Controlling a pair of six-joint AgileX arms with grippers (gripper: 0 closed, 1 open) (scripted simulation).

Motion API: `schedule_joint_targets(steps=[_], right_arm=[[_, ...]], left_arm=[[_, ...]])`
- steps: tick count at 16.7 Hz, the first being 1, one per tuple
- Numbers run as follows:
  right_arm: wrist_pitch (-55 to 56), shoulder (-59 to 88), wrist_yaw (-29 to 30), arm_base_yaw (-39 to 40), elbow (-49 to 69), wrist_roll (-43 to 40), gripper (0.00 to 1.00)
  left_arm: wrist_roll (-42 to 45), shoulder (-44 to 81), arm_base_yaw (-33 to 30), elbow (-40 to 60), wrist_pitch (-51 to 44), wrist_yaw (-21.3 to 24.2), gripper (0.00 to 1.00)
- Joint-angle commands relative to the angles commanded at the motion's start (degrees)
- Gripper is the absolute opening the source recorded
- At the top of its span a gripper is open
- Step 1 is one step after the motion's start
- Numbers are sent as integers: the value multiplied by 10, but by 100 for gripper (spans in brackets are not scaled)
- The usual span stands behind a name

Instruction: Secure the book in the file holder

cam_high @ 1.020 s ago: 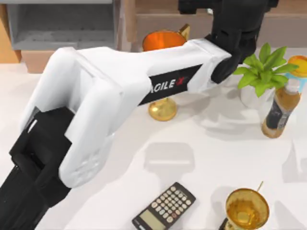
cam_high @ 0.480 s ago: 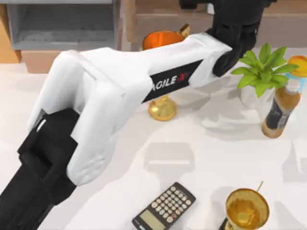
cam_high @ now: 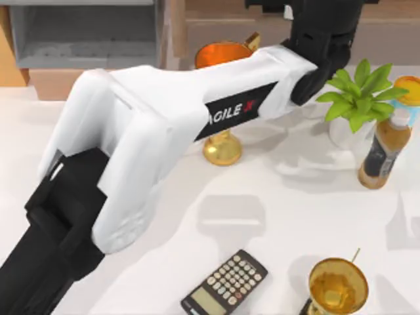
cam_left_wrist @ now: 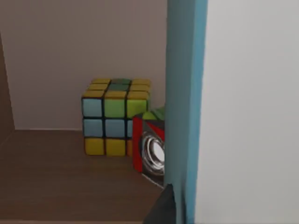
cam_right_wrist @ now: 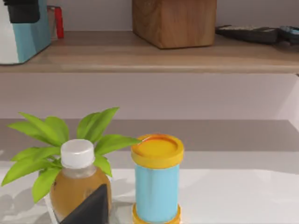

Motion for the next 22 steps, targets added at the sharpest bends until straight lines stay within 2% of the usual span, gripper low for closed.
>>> schedule_joint_targets(steps=[5, 6, 22], right_arm=[[0, 0, 0, 0, 0, 0, 100], [0, 0, 0, 0, 0, 0, 100], [0, 0, 0, 0, 0, 0, 100]], left_arm=[[0, 0, 0, 0, 0, 0, 2], [0, 0, 0, 0, 0, 0, 0], [1, -7, -3, 21, -28, 0, 0]])
